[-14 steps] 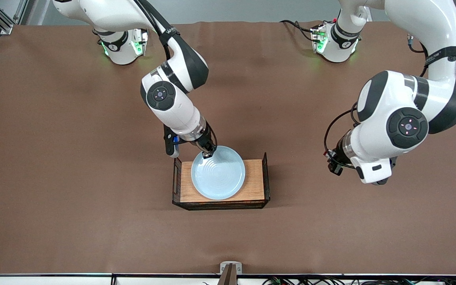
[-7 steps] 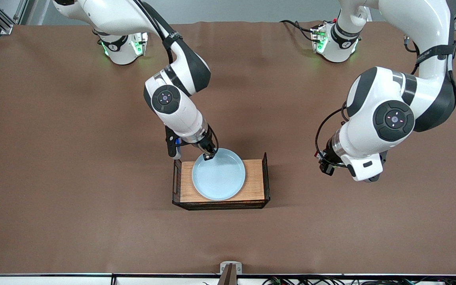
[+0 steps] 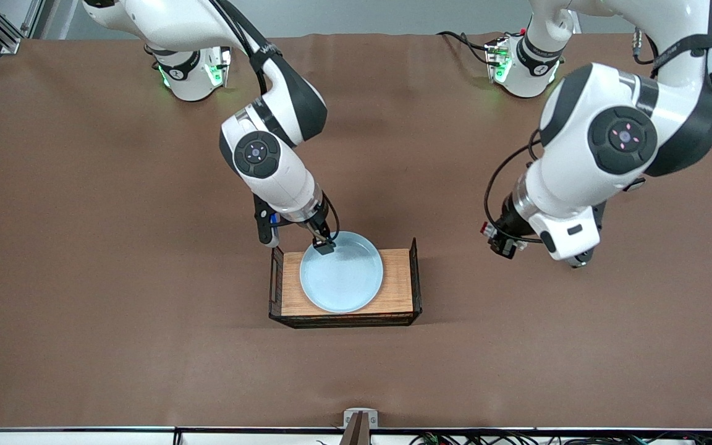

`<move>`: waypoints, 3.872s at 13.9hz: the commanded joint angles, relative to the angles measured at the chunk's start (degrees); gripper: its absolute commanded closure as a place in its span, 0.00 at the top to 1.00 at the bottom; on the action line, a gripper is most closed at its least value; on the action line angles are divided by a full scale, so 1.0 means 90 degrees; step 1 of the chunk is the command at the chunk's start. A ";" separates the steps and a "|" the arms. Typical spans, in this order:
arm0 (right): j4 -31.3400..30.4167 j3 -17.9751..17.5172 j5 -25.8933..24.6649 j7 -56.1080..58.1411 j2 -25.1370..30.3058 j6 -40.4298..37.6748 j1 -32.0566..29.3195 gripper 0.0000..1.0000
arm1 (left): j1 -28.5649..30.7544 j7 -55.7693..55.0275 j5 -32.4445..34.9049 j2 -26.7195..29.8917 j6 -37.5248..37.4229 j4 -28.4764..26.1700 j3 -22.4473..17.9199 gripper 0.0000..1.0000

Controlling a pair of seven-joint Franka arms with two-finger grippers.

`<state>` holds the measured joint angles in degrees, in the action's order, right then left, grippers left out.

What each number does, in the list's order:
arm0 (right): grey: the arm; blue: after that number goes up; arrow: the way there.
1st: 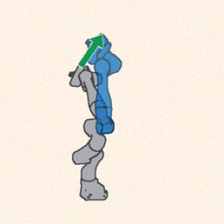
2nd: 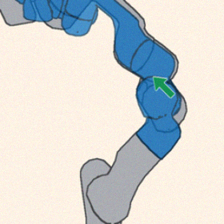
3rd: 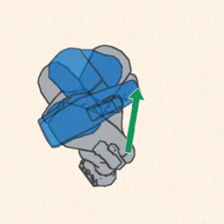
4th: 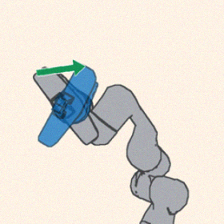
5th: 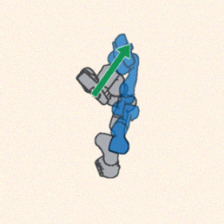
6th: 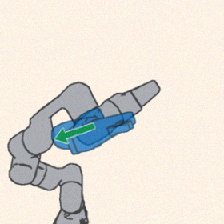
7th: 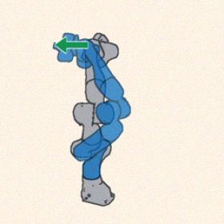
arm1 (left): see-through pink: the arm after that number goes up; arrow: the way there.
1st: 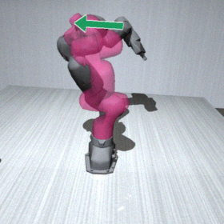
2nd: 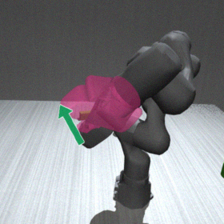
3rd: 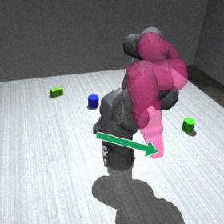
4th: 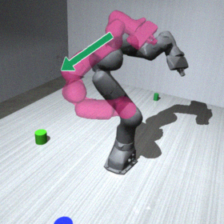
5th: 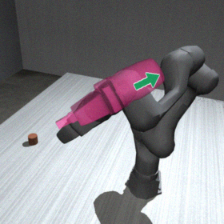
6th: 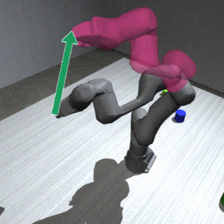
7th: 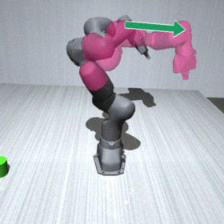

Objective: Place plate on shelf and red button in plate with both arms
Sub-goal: 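Release the plate with the right gripper while the left gripper lifts the button, then carry the red button with the left gripper and lower it onto the plate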

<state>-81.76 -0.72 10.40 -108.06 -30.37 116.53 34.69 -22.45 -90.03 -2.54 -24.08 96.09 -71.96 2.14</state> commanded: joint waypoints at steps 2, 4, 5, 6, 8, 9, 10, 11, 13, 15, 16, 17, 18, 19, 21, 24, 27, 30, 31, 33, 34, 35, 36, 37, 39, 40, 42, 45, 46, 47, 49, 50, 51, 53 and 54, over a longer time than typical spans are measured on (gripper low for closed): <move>0.0158 -0.0038 -0.0101 0.0723 0.0960 -0.1585 -0.0367 1.00 | -0.0444 -0.0581 -0.0069 0.0058 0.0463 0.0125 -0.0013 0.13; 0.0119 -0.0038 -0.0101 0.1650 0.1556 -0.2378 -0.0630 1.00 | -0.0600 -0.0690 -0.0069 0.0048 0.0844 0.0125 -0.0003 0.13; 0.0071 -0.0038 -0.0101 0.2167 0.1839 -0.2690 -0.0786 1.00 | -0.0669 -0.0700 -0.0069 0.0048 0.1059 0.0115 0.0006 0.13; -0.0017 -0.0038 -0.0101 0.2646 0.2122 -0.2935 -0.0933 1.00 | -0.0718 -0.0700 -0.0069 0.0010 0.1332 0.0115 0.0006 0.13; -0.0406 -0.0038 -0.0101 0.3719 0.2766 -0.3181 -0.1313 1.00 | -0.0767 -0.0690 -0.0069 -0.0107 0.2044 0.0095 0.0075 0.13; -0.0640 -0.0038 -0.0101 0.4334 0.3050 -0.3201 -0.1470 1.00 | -0.0777 -0.0690 -0.0069 -0.0233 0.2308 0.0095 0.0104 0.13; -0.0875 -0.0028 -0.0101 0.4949 0.3323 -0.3201 -0.1684 1.00 | -0.0844 -0.0700 -0.0069 -0.0370 0.2572 0.0095 0.0172 0.13; -0.1061 -0.0028 -0.0101 0.5690 0.3558 -0.3201 -0.1976 1.00 | -0.0942 -0.0719 -0.0069 -0.0497 0.2739 0.0086 0.0182 0.13; -0.1267 -0.0028 -0.0111 0.7213 0.3852 -0.3221 -0.2610 1.00 | -0.1176 -0.0816 -0.0069 -0.0799 0.3003 0.0085 0.0173 0.13; -0.1297 -0.0028 -0.0120 0.8600 0.3970 -0.3376 -0.3303 1.00 | -0.1381 -0.0943 -0.0040 -0.1054 0.3354 0.0066 0.0172 0.13; -0.1297 -0.0037 -0.0169 0.9284 0.3980 -0.3377 -0.3578 1.00 | -0.1479 -0.0992 -0.0030 -0.1161 0.3617 0.0066 0.0153 0.13; -0.1278 -0.0038 -0.0305 0.9794 0.3980 -0.3387 -0.3745 1.00 | -0.1519 -0.1031 -0.0021 -0.1230 0.3755 0.0066 0.0153 0.13; -0.1277 -0.0038 -0.0451 1.0002 0.3980 -0.3396 -0.3795 1.00 | -0.1519 -0.1032 -0.0011 -0.1250 0.3776 0.0056 0.0143 0.13; -0.1277 -0.0028 -0.0491 1.0023 0.3980 -0.3406 -0.3796 1.00 | -0.1519 -0.1012 -0.0001 -0.1308 0.3795 0.0066 0.0143 0.12; -0.1297 -0.0038 -0.0492 1.0024 0.3961 -0.3387 -0.3796 1.00 | -0.1529 -0.1012 0.0125 -0.1542 0.4261 0.0046 0.0133 0.12; -0.1287 -0.0047 -0.0492 1.0043 0.3961 -0.3358 -0.3786 1.00 | -0.1626 -0.1061 0.0603 -0.1943 0.4800 0.0046 0.0133 0.12; -0.1287 -0.0038 -0.0492 1.0151 0.3951 -0.3348 -0.3796 1.00 | -0.1733 -0.1061 0.0614 -0.2109 0.4967 0.0008 0.0114 0.12; -0.1287 -0.0038 -0.0492 1.0151 0.3951 -0.3328 -0.3796 1.00 | -0.1880 -0.1071 0.0624 -0.2197 0.5016 -0.0002 0.0094 0.13; -0.1277 -0.0038 -0.0501 1.0151 0.3961 -0.3328 -0.3796 1.00 | -0.1909 -0.1071 0.0672 -0.2236 0.5016 -0.0002 0.0094 0.13; -0.1277 -0.0038 -0.0501 1.0151 0.3971 -0.3338 -0.3805 1.00 | -0.1997 -0.1071 0.0712 -0.2295 0.5016 -0.0012 0.0094 0.15; -0.1287 -0.0038 -0.0501 1.0151 0.3971 -0.3348 -0.3805 1.00 | -0.2007 -0.1071 0.0722 -0.2305 0.5016 -0.0041 0.0094 0.19; -0.1287 -0.0038 -0.0501 1.0151 0.3971 -0.3348 -0.3805 1.00 | -0.2007 -0.1071 0.0780 -0.2334 0.5016 -0.0051 0.0094 0.24; -0.1287 -0.0038 -0.0501 1.0151 0.3971 -0.3357 -0.3805 1.00 | -0.2007 -0.1071 0.0819 -0.2354 0.5016 -0.0051 0.0094 0.30; -0.1287 -0.0038 -0.0501 1.0151 0.3971 -0.3377 -0.3805 1.00 | -0.2007 -0.1071 0.0829 -0.2383 0.5016 -0.0061 0.0104 0.35; -0.1277 -0.0038 -0.0501 1.0151 0.3961 -0.3329 -0.3796 1.00 | -0.2007 -0.1061 0.0839 -0.2442 0.5016 -0.0051 0.0094 0.47; -0.1248 -0.0038 -0.0501 1.0151 0.3951 -0.3309 -0.3796 1.00 | -0.2007 -0.1051 0.0839 -0.2442 0.5016 -0.0051 0.0094 0.53; -0.1199 -0.0038 -0.0511 1.0151 0.3951 -0.3309 -0.3796 1.00 | -0.2007 -0.1003 0.0848 -0.2442 0.5016 -0.0051 0.0094 0.75; -0.1190 -0.0047 -0.0511 1.0151 0.3951 -0.3328 -0.3796 1.00 | -0.1988 -0.0993 0.0839 -0.2374 0.4977 -0.0032 0.0085 1.00; -0.1170 -0.0047 -0.0511 1.0170 0.3951 -0.3309 -0.3796 1.00 | -0.1959 -0.0993 0.0839 -0.2344 0.4948 -0.0022 0.0085 1.00; -0.1083 -0.0047 -0.0550 1.0335 0.3941 -0.3299 -0.3796 1.00 | -0.1949 -0.0993 0.0839 -0.2296 0.4928 0.0007 0.0075 1.00; -0.0917 -0.0057 -0.0890 1.1064 0.3912 -0.3212 -0.3786 1.00 | -0.1929 -0.0993 0.0829 -0.2227 0.4919 0.0017 -0.0003 1.00; -0.0906 -0.0047 -0.0960 1.1455 0.3912 -0.3095 -0.3786 1.00 | -0.1968 -0.1002 0.0819 -0.2227 0.4919 0.0036 -0.0110 1.00; -0.0916 -0.0038 -0.0951 1.1711 0.3912 -0.2978 -0.3805 1.00 | -0.1987 -0.1022 0.0790 -0.2227 0.4919 0.0056 -0.0198 1.00; -0.0916 -0.0038 -0.0951 1.1752 0.3912 -0.2967 -0.3815 1.00 | -0.1978 -0.1022 0.0780 -0.2188 0.4725 0.0095 -0.0150 1.00; -0.0906 -0.0038 -0.0951 1.1752 0.3912 -0.2967 -0.3815 1.00 | -0.1968 -0.1032 0.0771 -0.2082 0.4636 0.0115 -0.0140 1.00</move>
<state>-90.03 -0.77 2.68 -3.68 4.26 89.66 0.82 -39.77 -98.85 3.92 -44.79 140.27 -71.05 1.18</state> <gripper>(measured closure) 0.000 0.000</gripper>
